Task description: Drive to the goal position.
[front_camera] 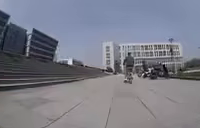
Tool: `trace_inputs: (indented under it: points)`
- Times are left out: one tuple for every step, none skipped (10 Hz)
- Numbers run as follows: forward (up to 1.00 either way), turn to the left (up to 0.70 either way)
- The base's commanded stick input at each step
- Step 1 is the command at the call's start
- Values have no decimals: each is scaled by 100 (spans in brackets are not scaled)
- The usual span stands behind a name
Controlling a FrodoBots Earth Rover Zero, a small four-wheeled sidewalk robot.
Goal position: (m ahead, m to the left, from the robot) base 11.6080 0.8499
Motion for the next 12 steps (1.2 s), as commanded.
trace_inputs:
  points:
    - [85, 0]
    - [85, 0]
    - [85, 0]
    - [85, 0]
    - [85, 0]
    - [85, 0]
    - [85, 0]
    - [85, 0]
    - [85, 0]
    - [85, 0]
    - [85, 0]
    - [85, 0]
